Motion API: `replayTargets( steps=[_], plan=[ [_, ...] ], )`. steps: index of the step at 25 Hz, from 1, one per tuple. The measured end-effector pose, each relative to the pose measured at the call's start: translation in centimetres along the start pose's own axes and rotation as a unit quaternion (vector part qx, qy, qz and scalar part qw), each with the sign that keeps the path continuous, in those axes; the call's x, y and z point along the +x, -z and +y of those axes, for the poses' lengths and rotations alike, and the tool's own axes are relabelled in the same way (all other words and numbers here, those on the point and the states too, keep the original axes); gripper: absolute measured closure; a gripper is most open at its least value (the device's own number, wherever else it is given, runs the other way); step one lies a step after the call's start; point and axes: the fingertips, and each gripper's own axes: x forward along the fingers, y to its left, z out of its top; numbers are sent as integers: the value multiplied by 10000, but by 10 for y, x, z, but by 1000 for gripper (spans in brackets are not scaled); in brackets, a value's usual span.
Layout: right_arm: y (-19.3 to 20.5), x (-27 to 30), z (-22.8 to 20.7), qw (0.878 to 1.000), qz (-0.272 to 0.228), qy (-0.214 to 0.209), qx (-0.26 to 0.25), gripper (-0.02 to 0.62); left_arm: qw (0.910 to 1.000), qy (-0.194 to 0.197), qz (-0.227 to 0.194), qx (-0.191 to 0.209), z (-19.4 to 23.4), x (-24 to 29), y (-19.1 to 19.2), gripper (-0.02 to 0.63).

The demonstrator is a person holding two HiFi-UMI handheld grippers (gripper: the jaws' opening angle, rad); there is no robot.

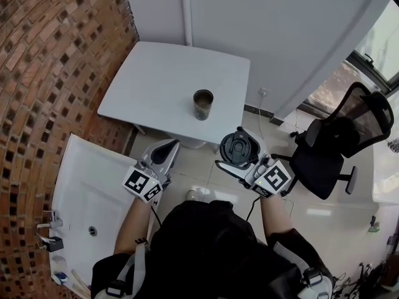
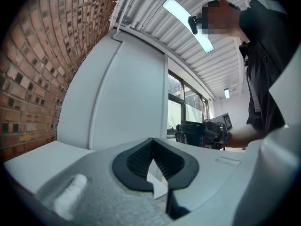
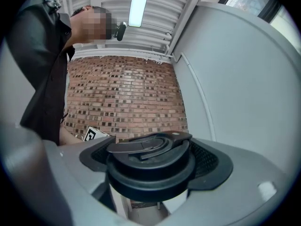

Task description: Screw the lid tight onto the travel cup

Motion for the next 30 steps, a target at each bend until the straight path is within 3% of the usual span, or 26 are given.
replayTargets(
  steps=[11, 24, 28, 30],
  plan=[
    [34, 28, -47, 9992, 403, 41, 59, 106, 9993, -61, 205, -291, 44, 31, 29, 603],
    [37, 48, -121, 9986, 467, -250, 73, 106, 9978, -482, 446, -123, 86, 85, 45, 601],
    [34, 60, -136, 9983, 420, -409, 30, 106, 9973, -539, 503, -66, 101, 92, 52, 545],
    [36, 67, -140, 9975, 452, -534, 75, 106, 9971, -615, 448, -11, 107, 96, 53, 476]
  ],
)
